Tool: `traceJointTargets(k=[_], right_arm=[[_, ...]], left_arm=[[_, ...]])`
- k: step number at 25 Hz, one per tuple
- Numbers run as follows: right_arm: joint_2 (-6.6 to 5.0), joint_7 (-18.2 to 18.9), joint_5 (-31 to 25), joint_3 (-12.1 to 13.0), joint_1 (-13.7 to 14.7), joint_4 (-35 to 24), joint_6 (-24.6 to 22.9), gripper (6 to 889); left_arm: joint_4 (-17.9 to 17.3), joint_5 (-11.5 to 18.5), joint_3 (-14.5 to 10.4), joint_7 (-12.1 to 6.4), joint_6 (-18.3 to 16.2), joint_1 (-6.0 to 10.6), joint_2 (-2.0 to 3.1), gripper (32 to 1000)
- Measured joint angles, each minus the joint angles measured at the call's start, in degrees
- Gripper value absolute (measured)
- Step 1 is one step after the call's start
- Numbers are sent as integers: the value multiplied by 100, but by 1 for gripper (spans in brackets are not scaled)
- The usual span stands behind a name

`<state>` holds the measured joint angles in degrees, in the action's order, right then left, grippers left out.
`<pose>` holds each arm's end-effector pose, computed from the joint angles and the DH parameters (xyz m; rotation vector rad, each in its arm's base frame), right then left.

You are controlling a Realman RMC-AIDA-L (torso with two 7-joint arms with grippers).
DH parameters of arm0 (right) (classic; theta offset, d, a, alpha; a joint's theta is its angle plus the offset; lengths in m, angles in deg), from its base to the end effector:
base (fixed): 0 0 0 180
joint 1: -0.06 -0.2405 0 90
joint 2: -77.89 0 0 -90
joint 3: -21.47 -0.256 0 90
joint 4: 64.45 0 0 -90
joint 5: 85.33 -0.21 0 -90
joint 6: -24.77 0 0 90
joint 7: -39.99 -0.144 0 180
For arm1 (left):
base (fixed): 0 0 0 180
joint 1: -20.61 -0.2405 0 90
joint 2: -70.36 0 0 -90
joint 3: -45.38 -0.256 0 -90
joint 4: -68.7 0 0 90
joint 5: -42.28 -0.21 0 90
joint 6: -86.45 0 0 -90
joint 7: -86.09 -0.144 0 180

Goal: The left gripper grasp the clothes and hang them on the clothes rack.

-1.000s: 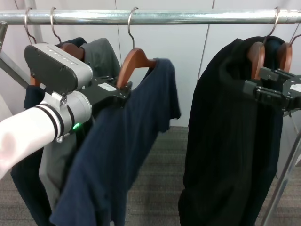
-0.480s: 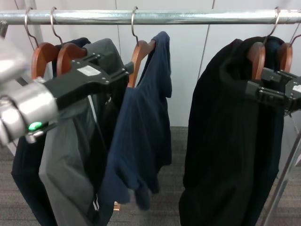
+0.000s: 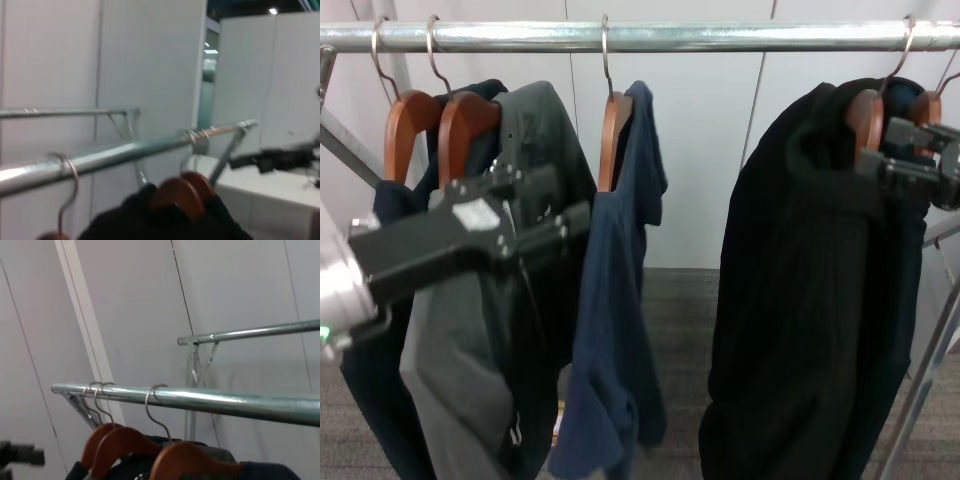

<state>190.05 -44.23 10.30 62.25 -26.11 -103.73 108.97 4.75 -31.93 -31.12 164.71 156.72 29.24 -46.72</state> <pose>0.2814 0.3541 0.0808 -2.3737 0.6815 0.8712 -0.2244 0.3093 0.0261 -2.4495 -0.3839 -0.8888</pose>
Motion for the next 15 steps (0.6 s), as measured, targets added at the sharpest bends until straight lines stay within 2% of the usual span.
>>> traceJointTargets(k=[3, 6, 9, 11, 15], right_arm=[[22, -10, 7, 58, 3, -11, 1, 822], [27, 12, 7, 76, -11, 76, 1, 822], [39, 52, 8, 78, -85, 116, -49, 822], [79, 115, 7, 79, -90, 121, -81, 822], [266, 306, 8, 80, -57, 141, -83, 822]], left_arm=[[56, -271, 193, -3, 327, -58, 0, 635], [25, -300, 356, 34, 454, -110, -9, 635], [23, -309, 383, 50, 500, -139, -12, 635], [64, -301, 387, 52, 511, -175, -20, 635], [47, -286, 421, 55, 520, -252, -5, 635]])
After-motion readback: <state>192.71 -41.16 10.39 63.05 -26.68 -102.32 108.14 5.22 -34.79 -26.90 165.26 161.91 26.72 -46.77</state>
